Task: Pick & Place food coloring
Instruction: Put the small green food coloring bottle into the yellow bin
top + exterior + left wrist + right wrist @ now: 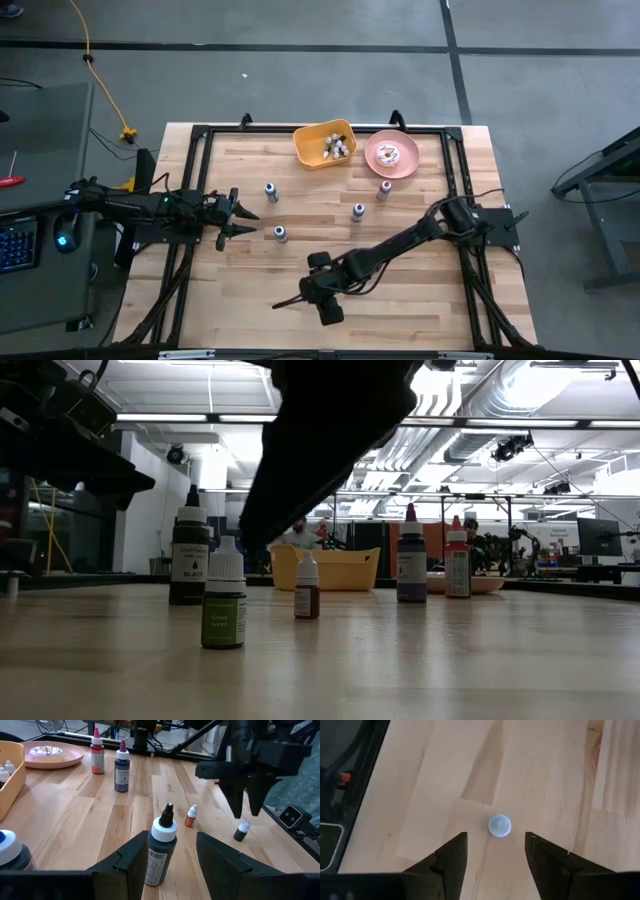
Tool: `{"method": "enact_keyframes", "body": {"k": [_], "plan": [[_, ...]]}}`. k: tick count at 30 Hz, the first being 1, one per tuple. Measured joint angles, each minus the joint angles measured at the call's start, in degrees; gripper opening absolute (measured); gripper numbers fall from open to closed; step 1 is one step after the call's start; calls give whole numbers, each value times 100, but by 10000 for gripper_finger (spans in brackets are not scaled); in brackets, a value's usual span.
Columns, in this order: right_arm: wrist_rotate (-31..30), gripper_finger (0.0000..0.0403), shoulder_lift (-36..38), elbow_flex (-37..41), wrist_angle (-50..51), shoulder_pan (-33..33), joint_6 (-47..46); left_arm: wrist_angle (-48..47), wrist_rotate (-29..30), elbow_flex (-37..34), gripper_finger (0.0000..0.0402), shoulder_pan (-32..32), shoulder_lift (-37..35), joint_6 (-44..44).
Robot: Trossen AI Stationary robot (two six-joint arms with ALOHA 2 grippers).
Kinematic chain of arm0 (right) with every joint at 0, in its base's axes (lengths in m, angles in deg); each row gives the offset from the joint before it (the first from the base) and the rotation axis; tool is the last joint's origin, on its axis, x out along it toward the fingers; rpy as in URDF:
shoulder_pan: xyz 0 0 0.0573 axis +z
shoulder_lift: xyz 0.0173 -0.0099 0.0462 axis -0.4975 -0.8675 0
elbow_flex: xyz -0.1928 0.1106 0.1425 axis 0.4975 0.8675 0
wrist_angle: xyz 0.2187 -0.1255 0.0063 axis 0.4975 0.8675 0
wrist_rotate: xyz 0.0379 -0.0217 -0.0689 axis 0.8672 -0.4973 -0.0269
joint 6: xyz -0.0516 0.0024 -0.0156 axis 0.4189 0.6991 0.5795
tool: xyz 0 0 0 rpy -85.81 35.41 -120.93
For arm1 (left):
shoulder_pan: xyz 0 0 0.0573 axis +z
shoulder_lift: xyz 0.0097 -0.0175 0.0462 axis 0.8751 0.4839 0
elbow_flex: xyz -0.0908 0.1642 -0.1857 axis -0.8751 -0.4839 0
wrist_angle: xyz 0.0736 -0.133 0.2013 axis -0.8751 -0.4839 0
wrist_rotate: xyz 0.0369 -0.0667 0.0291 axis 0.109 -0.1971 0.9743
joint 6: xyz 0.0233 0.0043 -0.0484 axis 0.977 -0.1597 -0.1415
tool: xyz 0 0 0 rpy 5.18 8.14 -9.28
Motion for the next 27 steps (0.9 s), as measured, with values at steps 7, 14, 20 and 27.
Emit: {"method": "enact_keyframes", "body": {"k": [7,14,20,27], "plan": [[-12,189,-181,0,-291,-30,-63,0,0,0,163,0,2,-2],[16,189,-260,0,-376,-72,-150,0,0,0,163,-1,2,-1],[-22,188,-265,0,-393,-76,-201,0,0,0,163,2,0,-2],[-21,180,-265,0,-388,-85,-326,0,0,2,163,1,0,1]]}}
